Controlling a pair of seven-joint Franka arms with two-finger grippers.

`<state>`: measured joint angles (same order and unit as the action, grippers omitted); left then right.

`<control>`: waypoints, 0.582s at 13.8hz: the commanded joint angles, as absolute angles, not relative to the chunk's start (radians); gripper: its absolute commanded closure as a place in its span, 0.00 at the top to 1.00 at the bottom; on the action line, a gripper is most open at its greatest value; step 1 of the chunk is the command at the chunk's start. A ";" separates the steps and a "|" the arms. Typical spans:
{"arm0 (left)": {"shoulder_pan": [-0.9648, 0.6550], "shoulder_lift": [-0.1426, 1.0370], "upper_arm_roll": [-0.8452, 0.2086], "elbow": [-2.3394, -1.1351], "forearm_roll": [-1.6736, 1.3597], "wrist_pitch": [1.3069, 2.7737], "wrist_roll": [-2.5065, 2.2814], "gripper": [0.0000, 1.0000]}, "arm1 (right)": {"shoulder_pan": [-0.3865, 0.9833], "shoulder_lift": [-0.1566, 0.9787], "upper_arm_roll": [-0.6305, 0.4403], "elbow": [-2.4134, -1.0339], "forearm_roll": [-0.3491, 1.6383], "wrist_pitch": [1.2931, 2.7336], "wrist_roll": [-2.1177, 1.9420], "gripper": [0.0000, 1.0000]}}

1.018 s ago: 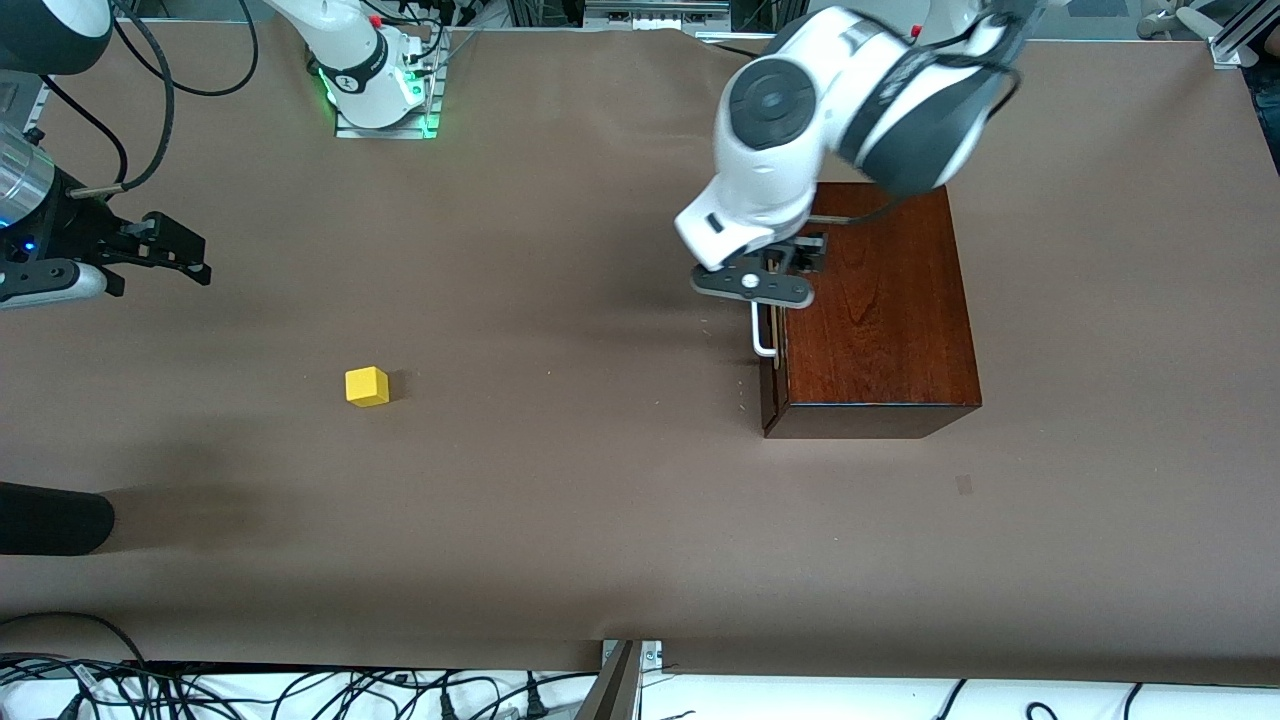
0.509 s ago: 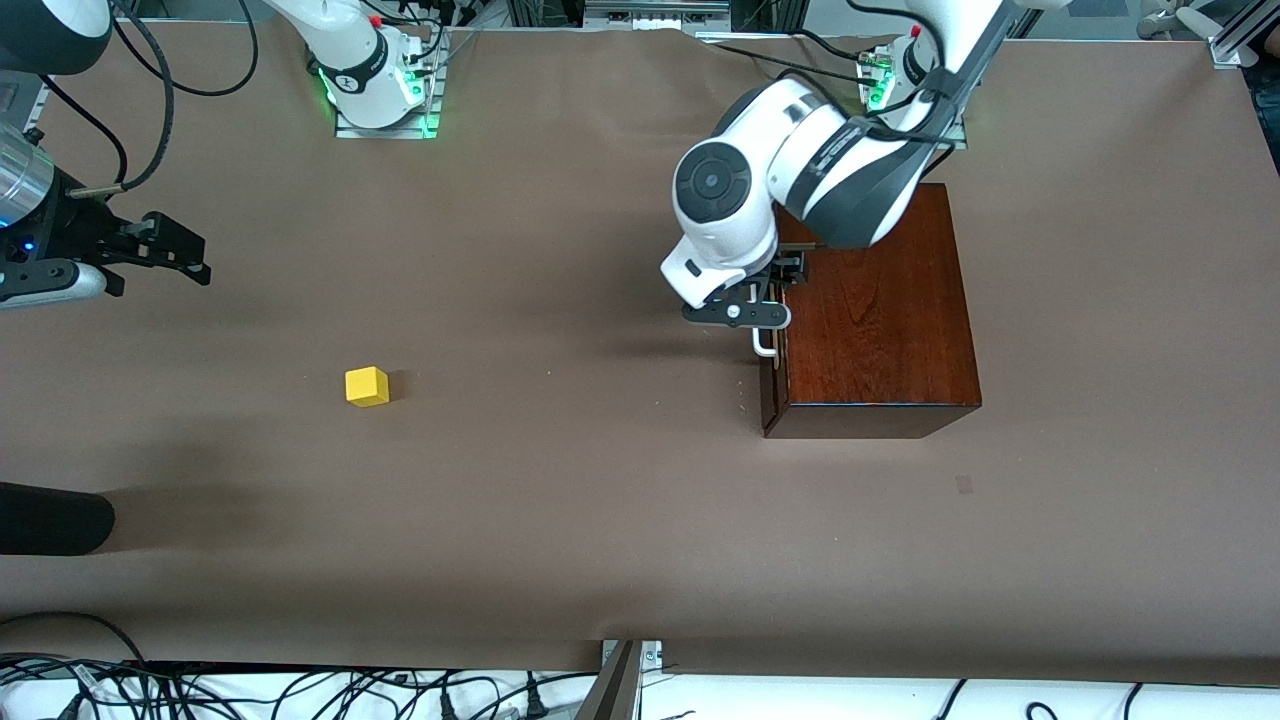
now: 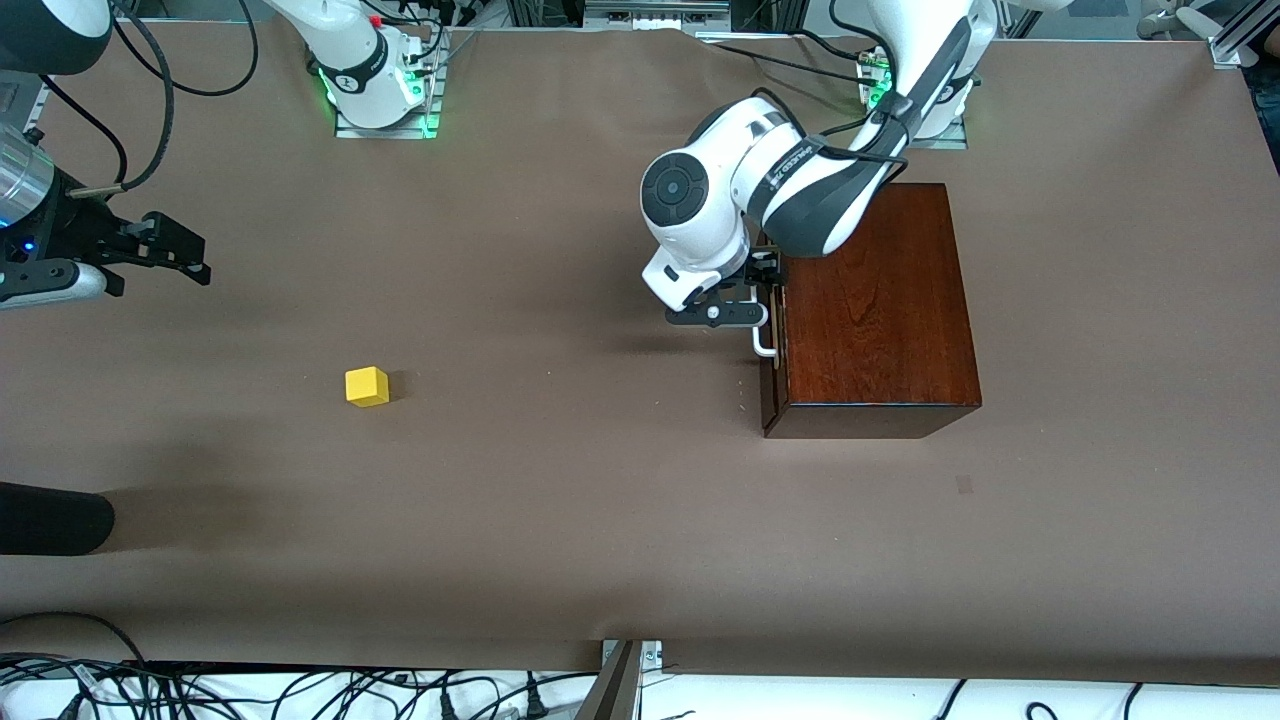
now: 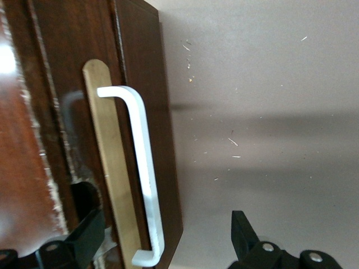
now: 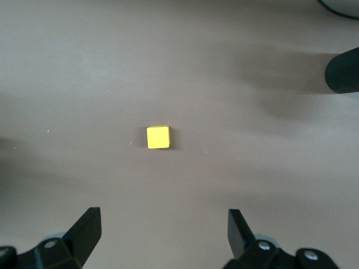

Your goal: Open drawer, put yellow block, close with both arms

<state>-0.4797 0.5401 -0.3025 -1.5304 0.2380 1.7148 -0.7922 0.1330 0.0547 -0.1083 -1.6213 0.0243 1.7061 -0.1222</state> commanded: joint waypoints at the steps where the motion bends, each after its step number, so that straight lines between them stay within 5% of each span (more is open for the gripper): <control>1: -0.488 0.538 -0.296 -1.571 0.297 1.759 -0.819 1.00 | 0.127 0.055 -0.106 -1.609 0.029 1.694 -0.127 1.00; 8: -0.488 0.564 -0.296 -1.617 0.316 1.861 -0.857 1.00 | 0.137 0.058 -0.101 -1.606 0.028 1.704 -0.124 1.00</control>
<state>-0.4797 0.5633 -0.3009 -1.6083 0.2848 1.8403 -0.8385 0.1345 0.0546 -0.1052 -1.6208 0.0243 1.7070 -0.1222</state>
